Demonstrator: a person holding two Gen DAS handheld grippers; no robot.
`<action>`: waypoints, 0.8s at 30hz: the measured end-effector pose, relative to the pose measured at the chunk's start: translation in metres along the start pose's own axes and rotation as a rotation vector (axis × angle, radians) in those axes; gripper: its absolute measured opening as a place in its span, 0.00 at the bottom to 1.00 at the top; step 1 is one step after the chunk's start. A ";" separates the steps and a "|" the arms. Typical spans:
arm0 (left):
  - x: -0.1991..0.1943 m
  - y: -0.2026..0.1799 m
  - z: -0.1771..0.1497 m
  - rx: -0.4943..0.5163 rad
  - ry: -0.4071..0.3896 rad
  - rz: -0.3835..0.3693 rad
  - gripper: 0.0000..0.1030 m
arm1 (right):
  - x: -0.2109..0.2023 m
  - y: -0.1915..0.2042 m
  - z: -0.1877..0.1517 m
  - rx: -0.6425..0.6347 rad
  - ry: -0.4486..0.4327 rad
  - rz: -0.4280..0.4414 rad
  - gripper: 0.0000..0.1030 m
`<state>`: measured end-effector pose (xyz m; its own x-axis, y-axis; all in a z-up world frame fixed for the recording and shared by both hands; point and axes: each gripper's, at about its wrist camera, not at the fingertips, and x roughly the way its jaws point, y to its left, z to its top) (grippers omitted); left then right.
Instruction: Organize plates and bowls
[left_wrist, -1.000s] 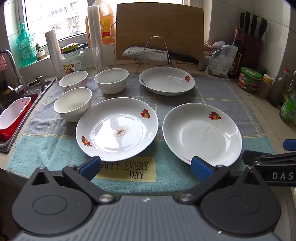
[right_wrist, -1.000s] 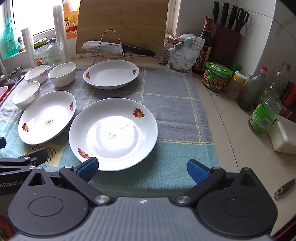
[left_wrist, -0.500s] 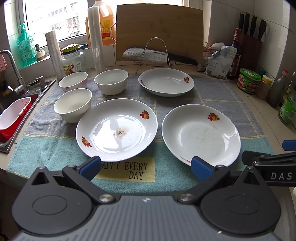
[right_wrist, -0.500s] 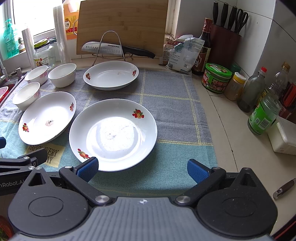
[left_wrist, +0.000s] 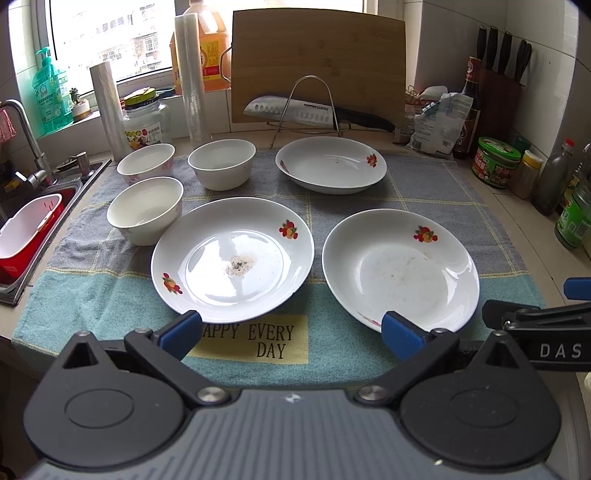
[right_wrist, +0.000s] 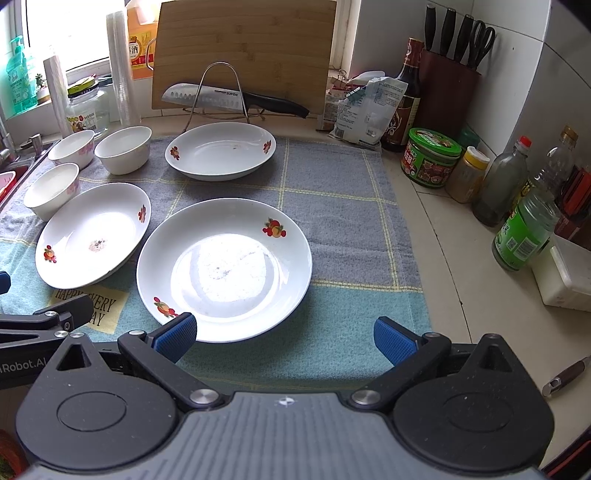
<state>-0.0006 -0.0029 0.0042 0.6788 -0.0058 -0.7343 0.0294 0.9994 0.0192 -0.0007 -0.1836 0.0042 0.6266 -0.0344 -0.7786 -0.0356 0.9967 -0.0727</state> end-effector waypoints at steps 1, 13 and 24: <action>0.000 0.000 0.000 0.000 0.000 0.000 0.99 | 0.000 0.000 0.000 0.000 0.000 0.000 1.00; -0.001 0.002 -0.001 -0.002 -0.001 0.000 0.99 | -0.001 0.000 0.001 -0.002 -0.002 -0.001 1.00; -0.002 0.002 -0.001 -0.005 -0.003 0.001 0.99 | -0.002 0.000 0.002 -0.005 -0.003 -0.004 1.00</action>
<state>-0.0024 -0.0012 0.0048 0.6809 -0.0047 -0.7324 0.0246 0.9996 0.0164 -0.0006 -0.1834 0.0067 0.6292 -0.0377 -0.7764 -0.0374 0.9962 -0.0787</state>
